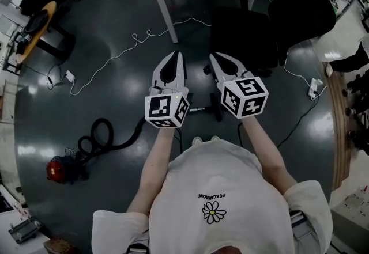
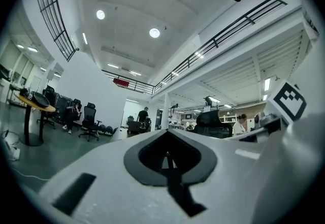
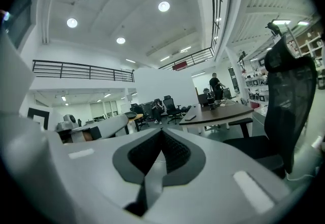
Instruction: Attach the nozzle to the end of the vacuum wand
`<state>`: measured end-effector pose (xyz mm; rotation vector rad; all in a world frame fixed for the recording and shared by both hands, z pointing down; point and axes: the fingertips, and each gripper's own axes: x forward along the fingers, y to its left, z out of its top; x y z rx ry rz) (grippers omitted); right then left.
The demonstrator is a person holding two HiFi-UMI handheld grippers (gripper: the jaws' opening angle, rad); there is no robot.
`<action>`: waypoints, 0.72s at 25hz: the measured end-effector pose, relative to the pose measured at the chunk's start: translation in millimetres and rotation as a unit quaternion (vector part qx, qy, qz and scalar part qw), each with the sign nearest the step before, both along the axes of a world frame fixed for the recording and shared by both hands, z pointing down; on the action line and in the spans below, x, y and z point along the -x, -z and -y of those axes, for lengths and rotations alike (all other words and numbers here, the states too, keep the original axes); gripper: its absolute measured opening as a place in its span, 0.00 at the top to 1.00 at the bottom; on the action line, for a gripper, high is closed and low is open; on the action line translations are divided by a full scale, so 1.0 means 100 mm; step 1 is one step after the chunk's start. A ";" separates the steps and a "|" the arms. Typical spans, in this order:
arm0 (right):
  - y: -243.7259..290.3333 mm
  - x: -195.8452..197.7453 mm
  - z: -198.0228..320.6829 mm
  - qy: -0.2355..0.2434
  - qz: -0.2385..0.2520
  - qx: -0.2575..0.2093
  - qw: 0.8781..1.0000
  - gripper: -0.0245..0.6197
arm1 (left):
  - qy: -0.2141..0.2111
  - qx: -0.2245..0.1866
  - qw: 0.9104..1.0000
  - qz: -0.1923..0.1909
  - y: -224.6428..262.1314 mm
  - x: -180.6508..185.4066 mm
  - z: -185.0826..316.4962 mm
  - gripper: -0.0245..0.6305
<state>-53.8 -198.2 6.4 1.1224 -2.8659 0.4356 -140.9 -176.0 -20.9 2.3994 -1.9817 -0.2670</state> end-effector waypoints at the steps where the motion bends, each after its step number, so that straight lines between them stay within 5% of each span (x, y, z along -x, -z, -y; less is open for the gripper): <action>1: 0.01 0.00 0.00 0.001 -0.001 -0.002 1.000 0.95 | -0.002 0.001 1.000 0.005 0.01 -0.02 0.01 0.96; 18: 0.06 0.02 -0.03 -0.002 -0.005 -0.015 1.000 0.95 | -0.005 -0.001 1.000 0.001 -0.02 0.10 -0.05 0.96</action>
